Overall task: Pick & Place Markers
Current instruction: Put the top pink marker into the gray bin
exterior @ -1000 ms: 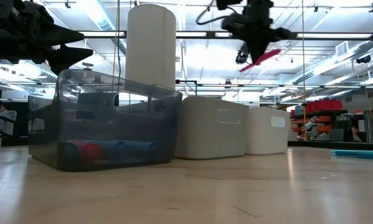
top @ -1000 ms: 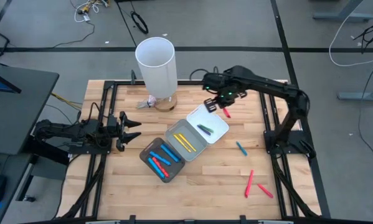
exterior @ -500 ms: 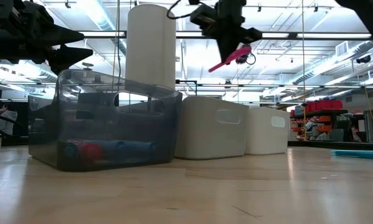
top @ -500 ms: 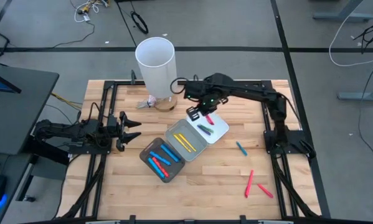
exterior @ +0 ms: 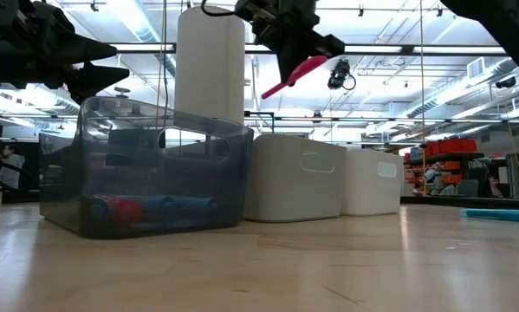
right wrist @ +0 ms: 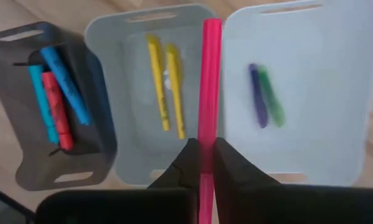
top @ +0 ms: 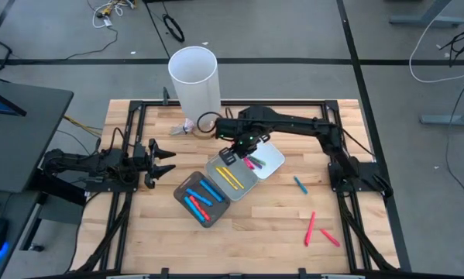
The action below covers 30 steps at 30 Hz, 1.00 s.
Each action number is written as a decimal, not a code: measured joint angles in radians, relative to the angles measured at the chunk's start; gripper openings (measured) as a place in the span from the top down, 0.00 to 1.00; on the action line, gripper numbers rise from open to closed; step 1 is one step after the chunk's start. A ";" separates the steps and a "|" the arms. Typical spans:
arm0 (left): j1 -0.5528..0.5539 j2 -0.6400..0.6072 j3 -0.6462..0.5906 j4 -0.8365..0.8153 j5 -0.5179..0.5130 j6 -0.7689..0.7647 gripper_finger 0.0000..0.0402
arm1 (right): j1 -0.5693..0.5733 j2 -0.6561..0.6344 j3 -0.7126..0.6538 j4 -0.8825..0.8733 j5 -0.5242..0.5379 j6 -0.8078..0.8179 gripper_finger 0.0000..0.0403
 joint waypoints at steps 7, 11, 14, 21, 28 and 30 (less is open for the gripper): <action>0.000 0.000 0.000 0.000 0.000 0.000 0.42 | 0.025 0.014 0.026 0.000 -0.004 0.020 0.97; 0.000 0.000 0.000 0.000 0.000 0.000 0.42 | 0.027 0.014 0.026 0.001 -0.004 0.020 0.97; 0.000 0.000 0.000 0.000 0.000 -0.001 0.42 | 0.027 0.014 0.026 0.001 -0.003 0.020 0.97; 0.000 0.000 0.000 0.000 0.000 0.000 0.42 | 0.048 0.082 0.025 0.016 0.006 -0.009 0.97; 0.000 0.000 0.000 0.000 0.000 0.000 0.42 | 0.067 0.143 0.025 0.032 0.061 -0.080 0.97; 0.000 0.000 0.000 0.000 0.000 0.000 0.42 | 0.069 0.152 0.025 0.034 0.086 -0.096 0.97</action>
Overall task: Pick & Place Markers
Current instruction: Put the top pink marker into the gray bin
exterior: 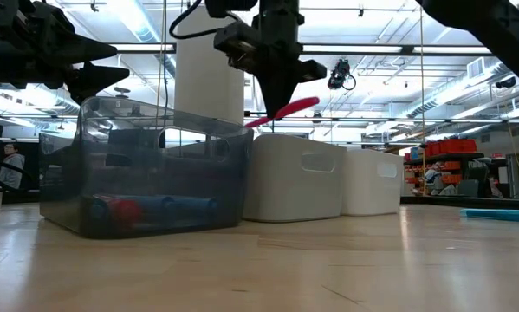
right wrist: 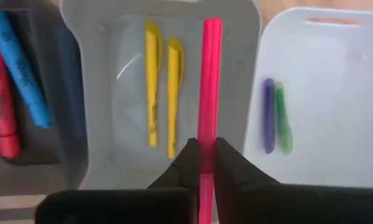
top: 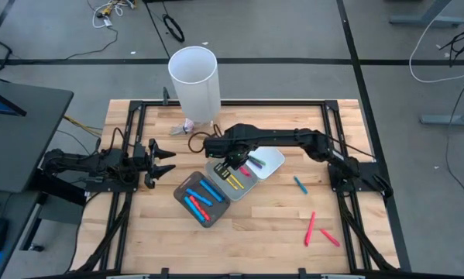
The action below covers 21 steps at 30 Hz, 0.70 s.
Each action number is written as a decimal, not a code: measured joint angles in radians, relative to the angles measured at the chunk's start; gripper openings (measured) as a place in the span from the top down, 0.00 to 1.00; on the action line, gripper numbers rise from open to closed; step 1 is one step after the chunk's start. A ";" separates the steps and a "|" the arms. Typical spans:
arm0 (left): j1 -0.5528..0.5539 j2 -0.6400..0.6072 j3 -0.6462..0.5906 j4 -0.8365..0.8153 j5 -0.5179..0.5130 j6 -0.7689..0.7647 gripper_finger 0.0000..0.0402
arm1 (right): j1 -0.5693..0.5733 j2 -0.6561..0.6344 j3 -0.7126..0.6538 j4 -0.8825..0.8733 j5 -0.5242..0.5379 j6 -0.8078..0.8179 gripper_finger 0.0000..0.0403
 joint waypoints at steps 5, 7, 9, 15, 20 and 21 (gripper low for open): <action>0.000 0.000 0.000 0.000 0.000 0.000 0.42 | 0.001 0.004 -0.016 0.035 0.034 -0.013 0.97; 0.000 0.000 0.000 0.000 0.000 0.000 0.42 | 0.003 0.006 -0.035 0.039 0.035 -0.013 0.97; 0.000 0.000 0.000 0.000 0.000 0.000 0.42 | 0.007 0.006 -0.063 0.053 0.038 -0.013 0.97; 0.000 0.000 0.000 0.000 0.000 0.000 0.42 | 0.018 0.007 -0.167 0.147 0.036 -0.019 0.97; 0.000 0.000 0.000 0.000 0.000 0.000 0.42 | 0.018 0.007 -0.244 0.227 0.037 -0.026 0.97; 0.000 0.000 0.000 0.000 0.000 0.000 0.42 | 0.018 0.007 -0.259 0.234 0.037 -0.028 0.97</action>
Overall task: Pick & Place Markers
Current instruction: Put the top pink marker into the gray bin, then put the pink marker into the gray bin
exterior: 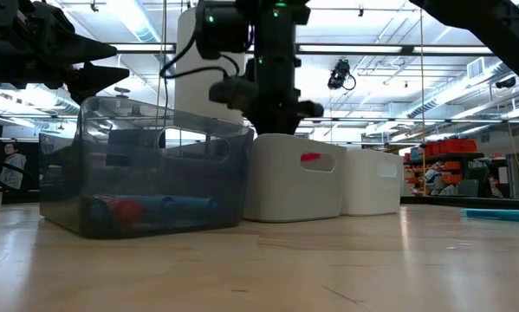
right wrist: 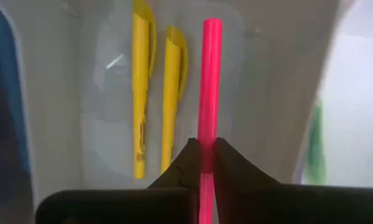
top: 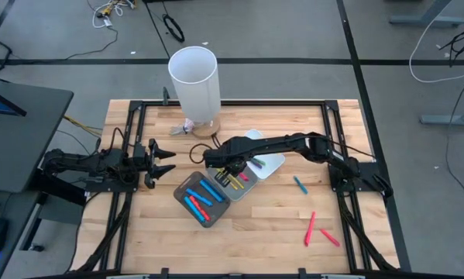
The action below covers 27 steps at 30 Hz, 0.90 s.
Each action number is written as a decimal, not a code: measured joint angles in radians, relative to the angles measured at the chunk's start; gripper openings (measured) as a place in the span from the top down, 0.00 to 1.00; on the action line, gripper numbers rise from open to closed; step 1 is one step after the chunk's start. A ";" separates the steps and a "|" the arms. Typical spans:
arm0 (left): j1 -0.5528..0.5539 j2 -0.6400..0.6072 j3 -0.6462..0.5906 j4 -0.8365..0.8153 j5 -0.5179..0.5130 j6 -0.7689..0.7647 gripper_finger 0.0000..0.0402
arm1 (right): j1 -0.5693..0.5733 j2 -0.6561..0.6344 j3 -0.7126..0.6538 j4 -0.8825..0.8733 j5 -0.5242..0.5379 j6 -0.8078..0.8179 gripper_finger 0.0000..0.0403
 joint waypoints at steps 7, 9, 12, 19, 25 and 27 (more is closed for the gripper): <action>0.000 0.000 0.000 0.000 0.000 0.001 0.42 | 0.015 0.000 -0.115 0.106 -0.016 -0.018 0.97; 0.000 0.000 0.000 0.000 0.000 0.000 0.42 | 0.018 0.000 -0.129 0.111 -0.016 -0.018 0.97; 0.000 0.000 0.000 0.000 0.000 0.001 0.42 | 0.018 0.000 -0.143 0.132 -0.020 -0.019 0.97; 0.000 0.000 0.000 0.000 0.000 0.001 0.42 | 0.017 0.000 -0.152 0.176 -0.049 -0.052 0.91; 0.000 0.000 0.000 0.000 0.000 0.000 0.42 | 0.018 0.000 -0.128 0.185 -0.047 -0.085 0.75; 0.000 0.000 0.000 0.000 0.000 0.001 0.42 | 0.018 0.000 -0.118 0.186 -0.036 -0.092 0.69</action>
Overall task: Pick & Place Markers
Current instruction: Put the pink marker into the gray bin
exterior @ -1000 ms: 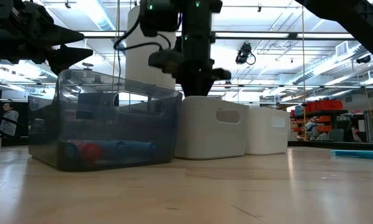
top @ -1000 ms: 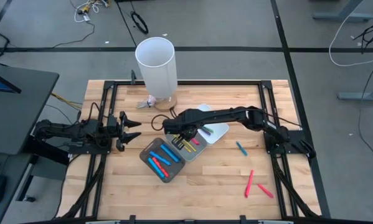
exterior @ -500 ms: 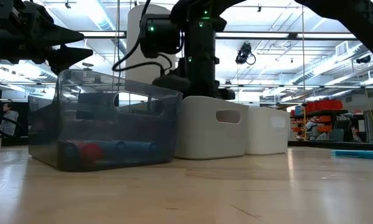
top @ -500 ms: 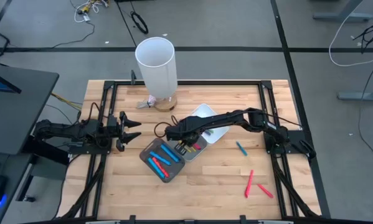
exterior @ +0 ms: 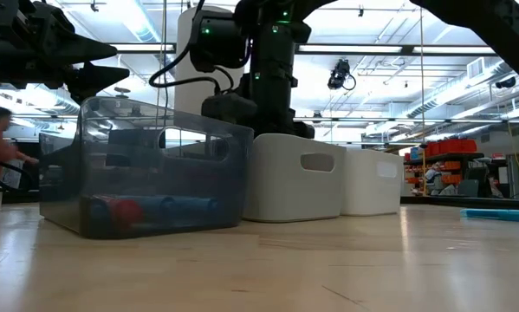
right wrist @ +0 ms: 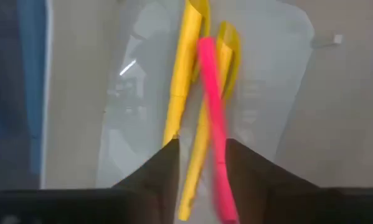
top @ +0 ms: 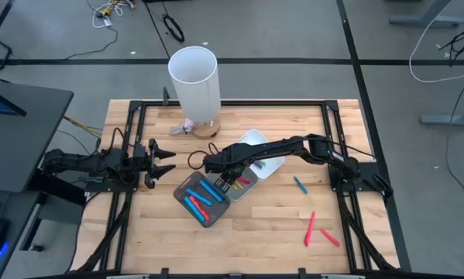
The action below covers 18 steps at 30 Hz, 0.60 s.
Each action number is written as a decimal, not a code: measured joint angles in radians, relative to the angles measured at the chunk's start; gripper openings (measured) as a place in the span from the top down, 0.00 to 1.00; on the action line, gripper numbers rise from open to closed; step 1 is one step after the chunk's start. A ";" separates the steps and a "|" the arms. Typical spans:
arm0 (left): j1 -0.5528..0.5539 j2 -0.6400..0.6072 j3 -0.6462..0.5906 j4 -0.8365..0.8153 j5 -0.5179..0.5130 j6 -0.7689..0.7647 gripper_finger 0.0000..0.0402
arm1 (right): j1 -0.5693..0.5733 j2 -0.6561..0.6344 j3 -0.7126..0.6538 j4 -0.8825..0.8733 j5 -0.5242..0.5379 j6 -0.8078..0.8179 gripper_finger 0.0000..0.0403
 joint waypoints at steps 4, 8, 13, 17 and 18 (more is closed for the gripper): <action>0.000 0.000 0.000 0.000 0.000 0.000 0.42 | 0.000 0.000 0.015 0.003 0.000 -0.029 0.57; 0.000 0.000 0.000 0.000 0.000 0.000 0.42 | 0.000 0.000 0.035 -0.012 -0.002 -0.075 0.47; 0.000 0.000 0.000 0.000 0.000 0.000 0.42 | -0.009 0.000 0.096 -0.055 -0.011 -0.128 0.41; 0.000 0.000 0.000 0.000 0.000 0.000 0.42 | -0.018 0.000 0.172 -0.088 -0.012 -0.178 0.41; 0.000 0.000 0.000 0.000 0.000 -0.001 0.42 | -0.020 0.000 0.194 -0.098 -0.012 -0.187 0.42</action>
